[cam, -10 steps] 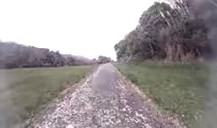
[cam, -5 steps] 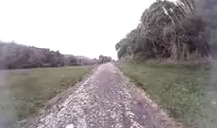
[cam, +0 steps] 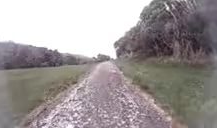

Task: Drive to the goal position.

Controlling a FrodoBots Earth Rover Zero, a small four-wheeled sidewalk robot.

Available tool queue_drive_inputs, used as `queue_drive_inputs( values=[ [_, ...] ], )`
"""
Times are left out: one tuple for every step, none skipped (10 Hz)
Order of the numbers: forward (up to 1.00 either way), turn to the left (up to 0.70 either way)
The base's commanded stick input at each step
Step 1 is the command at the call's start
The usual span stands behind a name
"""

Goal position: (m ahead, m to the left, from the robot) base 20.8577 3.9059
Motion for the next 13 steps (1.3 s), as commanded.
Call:
queue_drive_inputs(
  values=[
    [0.85, 0.00],
    [0.85, 0.00],
    [0.85, 0.00],
    [0.85, 0.00],
    [0.85, -0.12],
    [0.85, -0.28],
    [0.85, -0.19],
    [0.85, 0.00],
    [0.85, 0.00],
    [0.85, 0.00],
    [0.85, 0.00],
    [0.85, 0.00],
    [0.85, 0.00]
  ],
)
